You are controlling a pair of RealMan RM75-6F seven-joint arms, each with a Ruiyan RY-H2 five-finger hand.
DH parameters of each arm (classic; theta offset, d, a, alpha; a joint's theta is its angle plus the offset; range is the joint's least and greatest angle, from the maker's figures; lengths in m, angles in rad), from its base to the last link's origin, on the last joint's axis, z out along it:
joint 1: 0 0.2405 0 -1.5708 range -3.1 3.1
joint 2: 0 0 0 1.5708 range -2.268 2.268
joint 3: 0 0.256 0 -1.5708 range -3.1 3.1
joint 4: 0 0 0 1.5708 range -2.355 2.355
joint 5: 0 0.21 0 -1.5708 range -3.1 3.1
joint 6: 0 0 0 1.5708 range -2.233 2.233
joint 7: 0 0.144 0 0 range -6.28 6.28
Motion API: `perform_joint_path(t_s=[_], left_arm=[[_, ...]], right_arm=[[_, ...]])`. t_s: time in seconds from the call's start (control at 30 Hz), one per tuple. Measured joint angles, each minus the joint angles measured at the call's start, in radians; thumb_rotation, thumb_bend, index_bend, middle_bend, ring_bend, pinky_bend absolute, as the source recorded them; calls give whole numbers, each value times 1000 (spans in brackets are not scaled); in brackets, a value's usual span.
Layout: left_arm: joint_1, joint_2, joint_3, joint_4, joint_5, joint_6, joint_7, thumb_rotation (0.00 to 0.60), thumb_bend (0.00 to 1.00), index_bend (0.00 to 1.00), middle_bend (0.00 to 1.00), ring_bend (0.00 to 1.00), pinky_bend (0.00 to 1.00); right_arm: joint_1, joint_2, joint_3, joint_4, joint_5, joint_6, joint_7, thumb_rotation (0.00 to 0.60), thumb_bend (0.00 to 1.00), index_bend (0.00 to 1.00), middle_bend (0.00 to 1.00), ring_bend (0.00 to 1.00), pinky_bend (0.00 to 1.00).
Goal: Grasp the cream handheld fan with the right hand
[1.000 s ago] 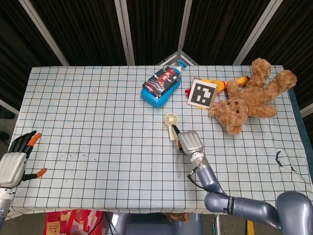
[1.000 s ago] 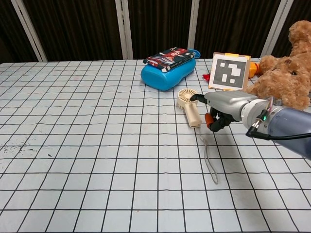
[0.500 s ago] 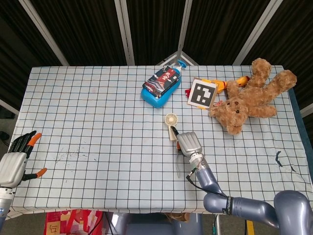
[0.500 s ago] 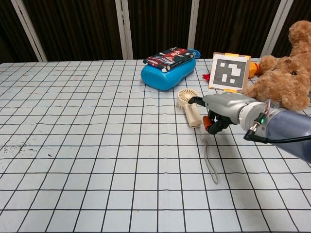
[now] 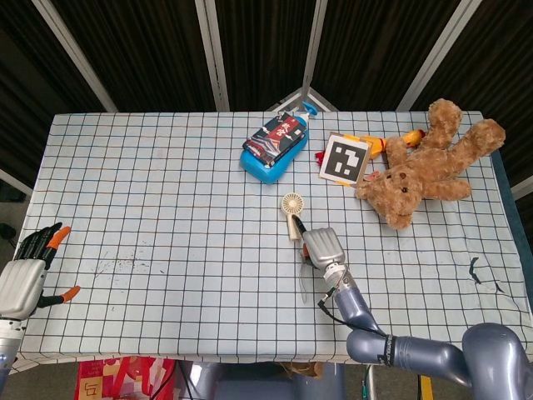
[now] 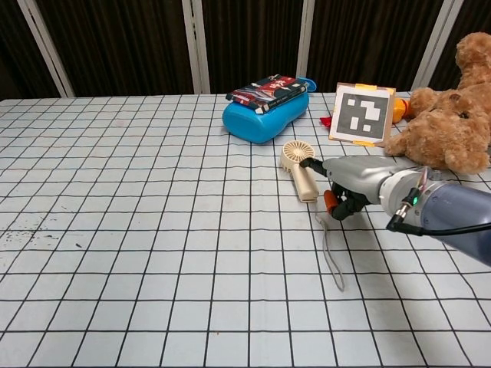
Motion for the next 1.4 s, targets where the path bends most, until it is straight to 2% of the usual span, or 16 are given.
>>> perform_joint_path(t_s=[0.27, 0.53, 0.73, 0.9, 1.03, 1.13, 1.23, 1.3, 1.4], left_arm=[[1, -1, -1, 0, 0, 3, 1, 600, 90, 0, 0, 0, 0], [1, -1, -2, 1, -5, 3, -3, 600, 90, 0, 0, 0, 0], [1, 0, -2, -1, -6, 1, -3, 600, 89, 0, 0, 0, 0], [3, -1, -2, -1, -6, 4, -2, 600, 90, 0, 0, 0, 0], [4, -1, -3, -2, -7, 8, -4, 600, 90, 0, 0, 0, 0], [7, -1, -2, 0, -3, 14, -3, 600, 90, 0, 0, 0, 0], [9, -2, 0, 1, 2, 18, -1, 600, 90, 0, 0, 0, 0], [10, -3, 1, 2, 7, 22, 3, 600, 90, 0, 0, 0, 0], [12, -6, 3, 4, 15, 30, 12, 600, 90, 0, 0, 0, 0]], right_arm=[[-6, -20, -29, 15, 12, -2, 0, 600, 802, 0, 827, 934, 851], [-5, -21, -29, 13, 19, 8, 0, 600, 803, 0, 827, 934, 850], [-7, 1, -2, -24, -39, 48, 35, 600, 804, 0, 827, 932, 850], [-18, 42, 27, -90, -138, 110, 92, 600, 803, 0, 800, 865, 844], [-42, 110, 30, -164, -238, 169, 124, 600, 793, 0, 691, 746, 734], [-78, 187, 12, -228, -305, 219, 137, 600, 704, 0, 494, 535, 520], [-136, 277, -34, -295, -374, 272, 153, 600, 603, 0, 299, 299, 304], [-188, 342, -84, -336, -427, 312, 171, 600, 535, 0, 153, 122, 158], [-267, 421, -166, -366, -500, 373, 199, 600, 474, 0, 18, 4, 32]])
